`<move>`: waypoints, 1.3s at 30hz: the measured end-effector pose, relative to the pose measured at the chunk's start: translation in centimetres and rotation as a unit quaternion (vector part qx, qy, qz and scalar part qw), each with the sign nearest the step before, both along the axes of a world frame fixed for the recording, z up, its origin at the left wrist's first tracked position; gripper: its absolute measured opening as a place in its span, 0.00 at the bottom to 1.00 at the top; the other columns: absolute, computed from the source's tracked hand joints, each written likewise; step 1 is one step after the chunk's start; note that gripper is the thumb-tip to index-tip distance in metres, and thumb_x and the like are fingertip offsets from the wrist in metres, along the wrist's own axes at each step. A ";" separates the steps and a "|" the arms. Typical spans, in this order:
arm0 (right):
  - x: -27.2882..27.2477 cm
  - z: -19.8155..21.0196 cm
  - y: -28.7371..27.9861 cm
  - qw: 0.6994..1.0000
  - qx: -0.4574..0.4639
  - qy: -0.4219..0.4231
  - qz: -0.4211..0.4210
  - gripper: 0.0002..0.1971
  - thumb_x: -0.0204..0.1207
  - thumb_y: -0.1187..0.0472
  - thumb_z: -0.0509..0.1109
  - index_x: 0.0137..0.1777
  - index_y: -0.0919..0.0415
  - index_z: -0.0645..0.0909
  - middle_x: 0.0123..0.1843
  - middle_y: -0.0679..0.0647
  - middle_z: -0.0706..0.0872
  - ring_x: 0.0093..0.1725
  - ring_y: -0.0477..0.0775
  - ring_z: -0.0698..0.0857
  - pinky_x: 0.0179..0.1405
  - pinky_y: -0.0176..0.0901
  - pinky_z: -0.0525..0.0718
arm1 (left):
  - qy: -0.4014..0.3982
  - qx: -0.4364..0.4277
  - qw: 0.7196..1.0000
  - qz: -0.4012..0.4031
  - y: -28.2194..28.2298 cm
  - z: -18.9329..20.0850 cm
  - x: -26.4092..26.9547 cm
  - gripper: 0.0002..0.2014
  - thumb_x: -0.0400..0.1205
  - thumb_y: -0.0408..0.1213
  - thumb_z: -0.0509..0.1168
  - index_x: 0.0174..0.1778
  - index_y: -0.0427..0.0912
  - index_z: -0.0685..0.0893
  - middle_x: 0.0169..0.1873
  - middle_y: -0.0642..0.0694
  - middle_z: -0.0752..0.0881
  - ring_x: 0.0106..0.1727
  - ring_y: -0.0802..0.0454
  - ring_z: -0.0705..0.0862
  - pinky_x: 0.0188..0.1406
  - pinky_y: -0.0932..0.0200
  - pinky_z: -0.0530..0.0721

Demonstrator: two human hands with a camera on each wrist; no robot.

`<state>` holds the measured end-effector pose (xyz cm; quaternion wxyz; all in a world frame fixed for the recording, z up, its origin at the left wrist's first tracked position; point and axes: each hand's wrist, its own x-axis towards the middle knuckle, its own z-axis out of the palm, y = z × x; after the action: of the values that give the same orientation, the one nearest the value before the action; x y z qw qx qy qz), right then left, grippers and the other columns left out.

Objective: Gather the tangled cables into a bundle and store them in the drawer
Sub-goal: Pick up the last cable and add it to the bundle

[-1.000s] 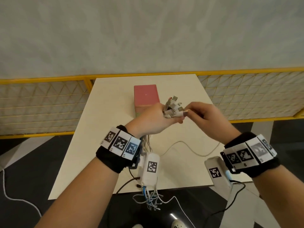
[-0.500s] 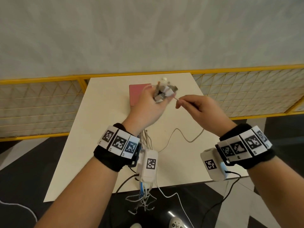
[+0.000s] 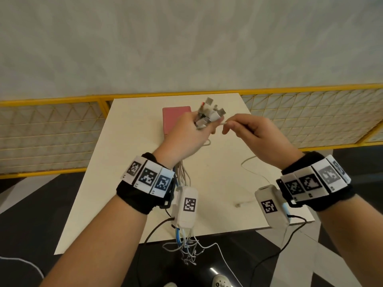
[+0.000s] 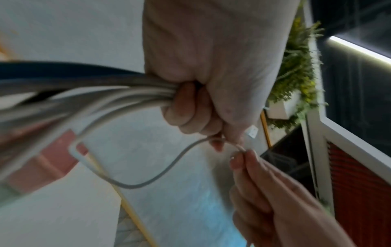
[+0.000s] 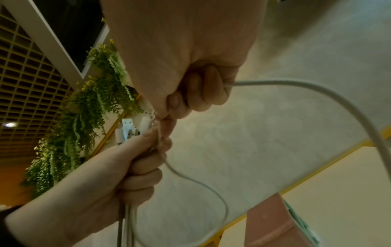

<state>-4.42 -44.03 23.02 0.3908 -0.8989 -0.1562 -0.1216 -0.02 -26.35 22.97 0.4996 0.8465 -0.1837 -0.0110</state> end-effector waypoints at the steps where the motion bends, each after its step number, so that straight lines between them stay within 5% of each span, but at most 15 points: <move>1: 0.1 -0.2 -0.4 1.000 0.001 0.008 -0.005 0.12 0.84 0.54 0.59 0.47 0.53 0.84 0.31 0.49 0.78 0.32 0.58 0.73 0.33 0.46 0.74 | 0.007 -0.033 0.999 0.022 0.2 0.1 0.1 0.13 0.82 0.51 0.68 0.36 0.47 0.86 0.35 0.46 0.89 0.32 0.62 0.85 0.31 0.69 0.78; 3: -0.1 -0.9 -1.6 0.999 -0.013 0.040 -0.021 0.13 0.85 0.54 0.56 0.49 0.53 0.82 0.31 0.44 0.74 0.31 0.54 0.74 0.35 0.46 0.77 | -0.006 -0.112 0.989 0.095 1.3 0.6 0.6 0.12 0.80 0.52 0.69 0.37 0.49 0.86 0.38 0.43 0.91 0.39 0.52 0.90 0.40 0.59 0.86; 4: -0.3 -1.5 -2.3 0.997 -0.029 0.063 -0.029 0.13 0.86 0.54 0.54 0.49 0.52 0.80 0.31 0.46 0.75 0.31 0.53 0.78 0.37 0.49 0.80 | -0.016 -0.145 0.981 0.130 1.9 0.9 0.9 0.12 0.80 0.52 0.69 0.36 0.49 0.86 0.35 0.46 0.90 0.36 0.55 0.90 0.39 0.58 0.88; 7: -1.2 -2.8 -3.0 0.988 -0.068 0.136 -0.031 0.12 0.87 0.58 0.49 0.48 0.52 0.74 0.37 0.52 0.83 0.40 0.51 0.89 0.49 0.51 0.85 | -0.050 -0.199 0.961 0.187 3.1 1.8 1.2 0.14 0.83 0.49 0.68 0.31 0.49 0.81 0.23 0.57 0.80 0.21 0.68 0.80 0.22 0.75 0.74; 10: -2.1 -2.8 -1.8 0.980 -0.019 0.196 -0.029 0.11 0.88 0.60 0.47 0.50 0.57 0.71 0.40 0.61 0.85 0.34 0.56 0.90 0.43 0.53 0.89 | -0.056 -0.206 0.959 0.189 3.2 1.8 1.2 0.17 0.83 0.49 0.67 0.28 0.50 0.80 0.15 0.60 0.77 0.19 0.66 0.77 0.22 0.76 0.69; 14: -3.3 -2.4 0.1 0.960 0.055 0.272 0.021 0.09 0.87 0.59 0.48 0.56 0.57 0.70 0.41 0.64 0.84 0.29 0.65 0.89 0.35 0.59 0.90 | -0.050 -0.221 0.955 0.192 3.0 1.6 1.2 0.16 0.83 0.47 0.68 0.30 0.48 0.81 0.23 0.57 0.78 0.21 0.67 0.78 0.24 0.78 0.72; 17: -4.0 -2.5 0.8 0.942 0.059 0.326 0.052 0.09 0.87 0.60 0.49 0.61 0.54 0.69 0.41 0.63 0.86 0.29 0.67 0.89 0.36 0.60 0.90 | -0.041 -0.208 0.963 0.166 3.0 1.2 1.1 0.12 0.83 0.46 0.68 0.41 0.41 0.87 0.25 0.56 0.79 0.21 0.67 0.79 0.22 0.78 0.73; 21: -4.0 -3.1 0.3 0.912 -0.124 0.386 0.060 0.18 0.83 0.44 0.55 0.65 0.54 0.75 0.43 0.52 0.91 0.37 0.52 0.91 0.49 0.53 0.89 | -0.020 -0.177 0.976 0.123 3.3 0.0 1.2 0.08 0.80 0.43 0.72 0.51 0.45 0.90 0.41 0.56 0.90 0.39 0.69 0.86 0.36 0.77 0.80; 24: -3.6 -2.3 -0.3 0.866 -0.224 0.444 0.051 0.34 0.78 0.33 0.50 0.44 0.62 0.86 0.32 0.54 0.91 0.32 0.50 0.89 0.47 0.45 0.88 | 0.002 -0.145 0.986 0.081 3.3 -0.1 0.7 0.08 0.82 0.43 0.70 0.44 0.45 0.92 0.29 0.61 0.87 0.30 0.68 0.83 0.31 0.75 0.77; 26: -3.4 -1.4 -0.6 0.891 -0.204 0.404 0.037 0.34 0.77 0.32 0.50 0.39 0.60 0.86 0.27 0.56 0.86 0.27 0.50 0.85 0.42 0.41 0.84 | 0.028 -0.137 0.990 0.022 3.0 0.1 0.0 0.15 0.84 0.43 0.66 0.31 0.49 0.88 0.16 0.60 0.77 0.19 0.64 0.74 0.22 0.71 0.70; 28: -2.9 -0.8 -0.6 0.941 -0.172 0.290 0.018 0.25 0.77 0.35 0.55 0.41 0.52 0.85 0.31 0.55 0.86 0.30 0.48 0.85 0.42 0.42 0.82 | 0.046 -0.152 0.987 -0.042 2.6 0.4 -0.5 0.21 0.86 0.44 0.64 0.24 0.51 0.81 0.16 0.58 0.74 0.20 0.59 0.71 0.26 0.64 0.71; 31: -2.4 -0.6 0.6 0.983 -0.078 0.163 0.027 0.14 0.76 0.42 0.65 0.51 0.51 0.82 0.44 0.46 0.86 0.45 0.43 0.85 0.51 0.42 0.84 | 0.025 -0.096 0.985 -0.142 1.8 0.4 -0.8 0.22 0.88 0.47 0.59 0.28 0.45 0.79 0.34 0.52 0.87 0.42 0.52 0.85 0.55 0.51 0.82; 35: -1.8 -1.1 3.4 0.976 0.056 0.185 0.099 0.19 0.73 0.53 0.73 0.63 0.51 0.76 0.58 0.44 0.86 0.59 0.39 0.84 0.63 0.33 0.81 | 0.041 -0.040 0.980 -0.192 0.4 0.4 -1.3 0.17 0.88 0.54 0.56 0.40 0.58 0.86 0.46 0.52 0.88 0.55 0.53 0.86 0.62 0.51 0.82; 39: -1.1 -1.7 5.5 0.963 0.169 0.177 0.115 0.14 0.76 0.73 0.69 0.58 0.60 0.77 0.52 0.55 0.86 0.53 0.45 0.86 0.58 0.42 0.86 | 0.042 -0.005 0.981 -0.187 0.0 0.1 -1.3 0.27 0.82 0.63 0.57 0.55 0.42 0.87 0.32 0.58 0.84 0.43 0.59 0.85 0.55 0.59 0.78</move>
<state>-5.56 -38.54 21.34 0.5694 -0.8033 -0.1639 0.0603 -1.31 -26.36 23.07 0.5004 0.7933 -0.3177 -0.1393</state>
